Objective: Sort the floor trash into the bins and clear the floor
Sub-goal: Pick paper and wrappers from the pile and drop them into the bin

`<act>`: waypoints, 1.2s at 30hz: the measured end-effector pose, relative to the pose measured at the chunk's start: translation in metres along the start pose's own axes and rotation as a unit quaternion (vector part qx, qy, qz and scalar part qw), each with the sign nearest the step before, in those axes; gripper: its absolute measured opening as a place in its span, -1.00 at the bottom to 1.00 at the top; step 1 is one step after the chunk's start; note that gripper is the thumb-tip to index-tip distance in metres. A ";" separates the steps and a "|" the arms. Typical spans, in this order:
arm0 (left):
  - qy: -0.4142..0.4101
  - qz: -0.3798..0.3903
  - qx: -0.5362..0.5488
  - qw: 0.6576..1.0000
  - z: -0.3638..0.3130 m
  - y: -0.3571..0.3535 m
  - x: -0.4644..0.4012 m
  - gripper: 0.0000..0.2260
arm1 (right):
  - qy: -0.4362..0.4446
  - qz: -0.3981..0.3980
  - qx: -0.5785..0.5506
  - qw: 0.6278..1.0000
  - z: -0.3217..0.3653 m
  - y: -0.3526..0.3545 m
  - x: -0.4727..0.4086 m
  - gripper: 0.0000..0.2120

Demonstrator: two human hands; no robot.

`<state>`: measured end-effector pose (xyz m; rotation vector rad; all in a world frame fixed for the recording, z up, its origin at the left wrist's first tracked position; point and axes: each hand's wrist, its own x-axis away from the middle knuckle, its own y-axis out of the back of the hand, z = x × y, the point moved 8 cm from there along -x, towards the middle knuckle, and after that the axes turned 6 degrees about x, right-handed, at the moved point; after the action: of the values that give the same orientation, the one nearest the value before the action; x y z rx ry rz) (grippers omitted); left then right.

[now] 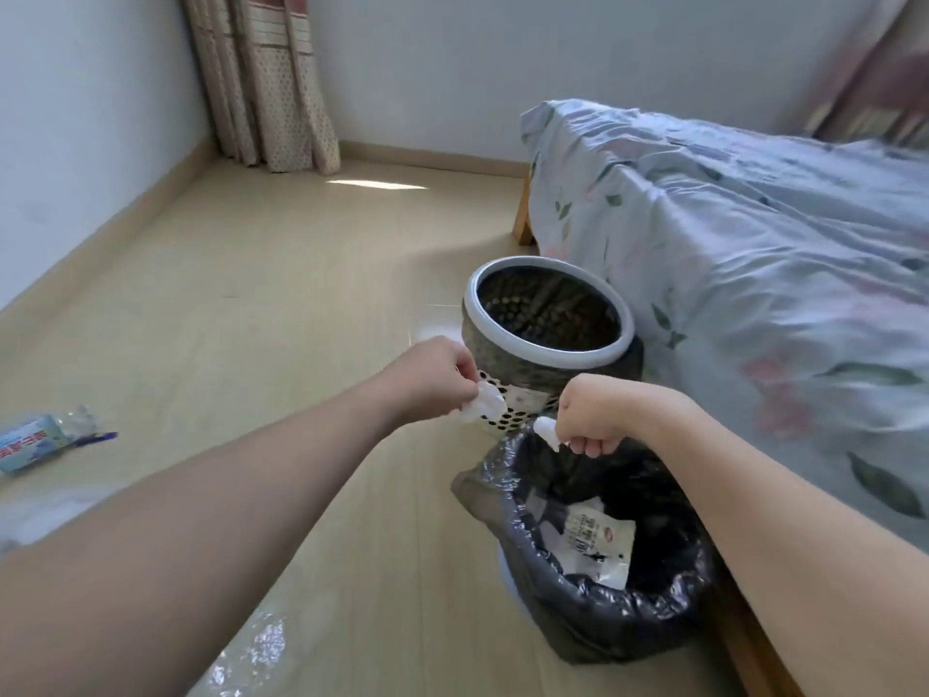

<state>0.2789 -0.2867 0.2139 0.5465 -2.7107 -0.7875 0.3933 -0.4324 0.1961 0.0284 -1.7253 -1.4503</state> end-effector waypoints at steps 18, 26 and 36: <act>0.062 -0.015 -0.075 0.995 0.039 0.004 -0.009 -0.84 | 0.110 -0.164 -0.026 0.980 0.025 -0.009 -0.017 -0.80; 0.196 -0.068 -0.136 0.969 0.196 0.133 0.103 -0.86 | 0.255 -0.030 0.042 0.966 0.242 -0.066 -0.016 -0.76; 0.232 -0.021 -0.181 0.956 0.316 0.108 0.150 -0.72 | 0.176 -0.056 0.117 0.976 0.291 -0.183 -0.070 -0.19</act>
<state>0.0039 -0.1220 0.0379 0.6123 -2.0736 -0.9949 0.1724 -0.2246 0.0198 0.4884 -1.6073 -1.2252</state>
